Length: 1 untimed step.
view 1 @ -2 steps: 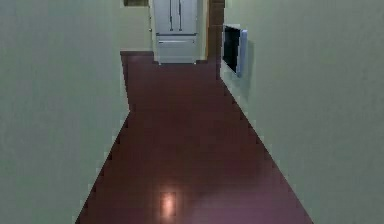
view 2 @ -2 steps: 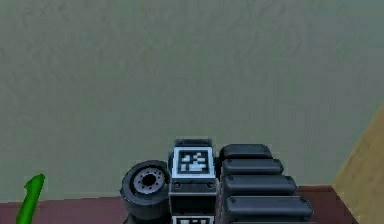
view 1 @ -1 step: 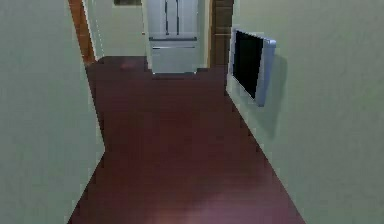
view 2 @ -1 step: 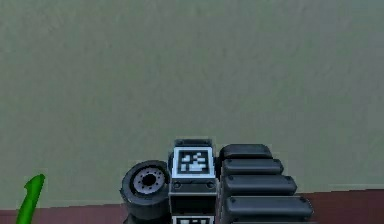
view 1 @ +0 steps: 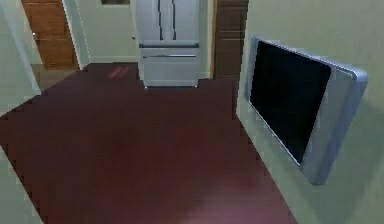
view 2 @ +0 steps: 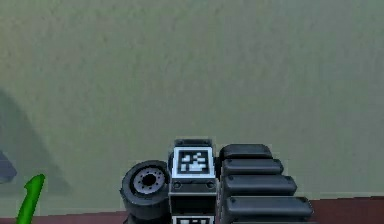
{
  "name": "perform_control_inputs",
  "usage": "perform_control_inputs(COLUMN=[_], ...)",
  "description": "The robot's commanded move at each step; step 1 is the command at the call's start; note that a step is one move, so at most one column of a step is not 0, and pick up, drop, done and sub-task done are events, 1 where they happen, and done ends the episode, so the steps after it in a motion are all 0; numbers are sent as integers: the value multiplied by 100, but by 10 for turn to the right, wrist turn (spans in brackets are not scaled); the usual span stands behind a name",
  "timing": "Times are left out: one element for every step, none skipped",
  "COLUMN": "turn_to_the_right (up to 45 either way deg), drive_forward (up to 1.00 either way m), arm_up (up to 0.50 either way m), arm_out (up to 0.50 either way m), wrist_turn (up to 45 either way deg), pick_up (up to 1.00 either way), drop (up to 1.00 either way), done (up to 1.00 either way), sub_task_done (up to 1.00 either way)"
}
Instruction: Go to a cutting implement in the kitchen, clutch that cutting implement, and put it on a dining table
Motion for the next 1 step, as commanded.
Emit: perform_control_inputs(turn_to_the_right=[30], drive_forward=[0], arm_up=[0], arm_out=[0], wrist_turn=[0], pick_up=[0], drop=[0], done=[0], sub_task_done=[0])
